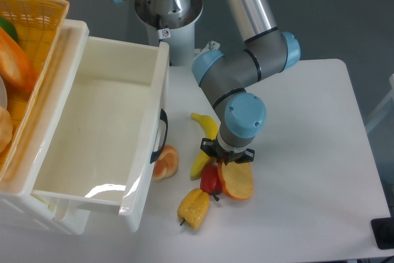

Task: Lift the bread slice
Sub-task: 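Lift the gripped bread slice up off the table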

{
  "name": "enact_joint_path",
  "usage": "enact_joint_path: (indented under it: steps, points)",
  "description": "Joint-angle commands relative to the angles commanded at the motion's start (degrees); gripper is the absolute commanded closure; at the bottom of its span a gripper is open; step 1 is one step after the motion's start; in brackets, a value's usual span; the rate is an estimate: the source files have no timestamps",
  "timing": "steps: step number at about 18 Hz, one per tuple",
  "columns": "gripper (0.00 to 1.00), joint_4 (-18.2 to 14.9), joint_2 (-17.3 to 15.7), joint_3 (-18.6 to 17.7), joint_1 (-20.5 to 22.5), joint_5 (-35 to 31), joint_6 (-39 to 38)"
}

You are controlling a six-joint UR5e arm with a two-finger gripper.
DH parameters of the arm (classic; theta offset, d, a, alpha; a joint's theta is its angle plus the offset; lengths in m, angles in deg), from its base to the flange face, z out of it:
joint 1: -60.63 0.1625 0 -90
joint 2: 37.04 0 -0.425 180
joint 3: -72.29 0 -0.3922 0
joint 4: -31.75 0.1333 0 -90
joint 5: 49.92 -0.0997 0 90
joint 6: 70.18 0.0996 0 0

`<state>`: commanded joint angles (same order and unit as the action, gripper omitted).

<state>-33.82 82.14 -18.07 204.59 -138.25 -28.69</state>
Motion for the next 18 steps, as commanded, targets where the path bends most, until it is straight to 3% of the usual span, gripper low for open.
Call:
enact_joint_path:
  steps: [7, 11, 18]
  points:
    - [1.00, -1.1, -1.3, 4.6, 0.6, 1.9, 3.0]
    - [1.00, -6.0, -5.7, 7.3, 1.7, 7.2, 5.4]
    - [1.00, -7.4, -11.8, 7.2, 1.0, 10.2, 11.4]
